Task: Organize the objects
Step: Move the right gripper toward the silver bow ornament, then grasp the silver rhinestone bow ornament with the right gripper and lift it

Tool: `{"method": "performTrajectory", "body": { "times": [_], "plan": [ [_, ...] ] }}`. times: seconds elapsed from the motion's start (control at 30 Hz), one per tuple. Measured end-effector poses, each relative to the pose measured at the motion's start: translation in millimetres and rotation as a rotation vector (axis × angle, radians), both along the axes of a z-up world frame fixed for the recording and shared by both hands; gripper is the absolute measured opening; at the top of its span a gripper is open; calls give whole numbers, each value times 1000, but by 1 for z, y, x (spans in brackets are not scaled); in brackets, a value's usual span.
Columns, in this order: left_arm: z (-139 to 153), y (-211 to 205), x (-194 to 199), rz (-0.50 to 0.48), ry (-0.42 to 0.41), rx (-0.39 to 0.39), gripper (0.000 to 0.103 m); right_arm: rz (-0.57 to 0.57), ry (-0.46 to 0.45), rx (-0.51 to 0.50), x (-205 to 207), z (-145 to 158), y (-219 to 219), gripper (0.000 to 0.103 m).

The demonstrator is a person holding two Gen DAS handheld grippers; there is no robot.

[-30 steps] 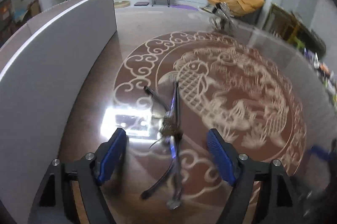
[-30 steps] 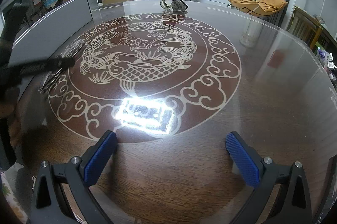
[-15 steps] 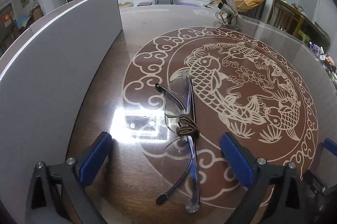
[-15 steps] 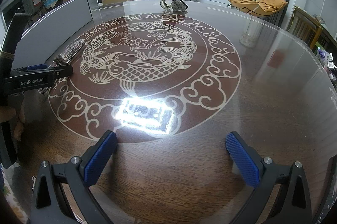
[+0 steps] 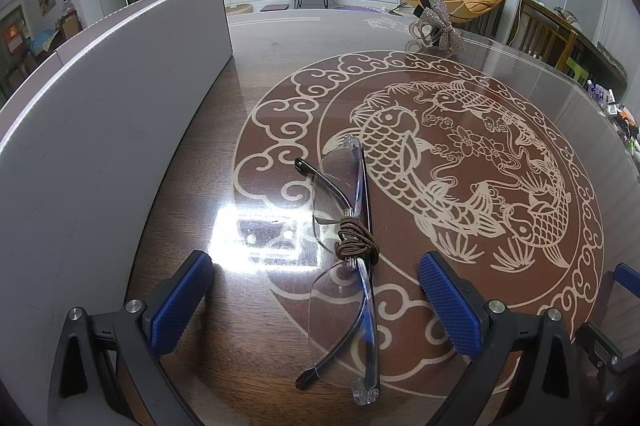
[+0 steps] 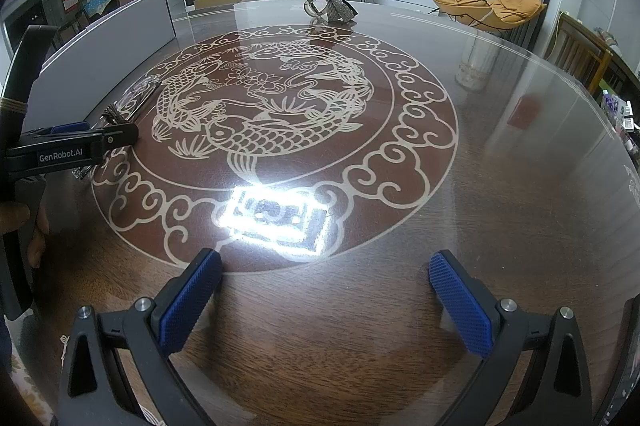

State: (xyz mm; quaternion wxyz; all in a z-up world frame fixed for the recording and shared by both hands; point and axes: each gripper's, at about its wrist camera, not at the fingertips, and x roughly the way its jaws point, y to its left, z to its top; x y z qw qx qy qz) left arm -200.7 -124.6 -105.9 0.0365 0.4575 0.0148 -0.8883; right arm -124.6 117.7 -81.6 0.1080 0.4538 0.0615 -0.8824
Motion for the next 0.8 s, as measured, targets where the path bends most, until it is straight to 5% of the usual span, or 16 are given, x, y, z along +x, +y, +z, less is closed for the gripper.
{"method": "performTrajectory", "body": {
  "times": [0.13,0.3,0.67,0.8],
  "plan": [
    [0,0,0,0,0,0,103,66,-20,2,-15,-3,-4,103],
    [0,0,0,0,0,0,103,133,-96,27,-95,-2,-4,103],
    [0,0,0,-1,0,0,103,242,-25,12,-290,-3,-58,103],
    [0,0,0,-1,0,0,103,240,52,96,-334,0,-84,102]
  ]
}}
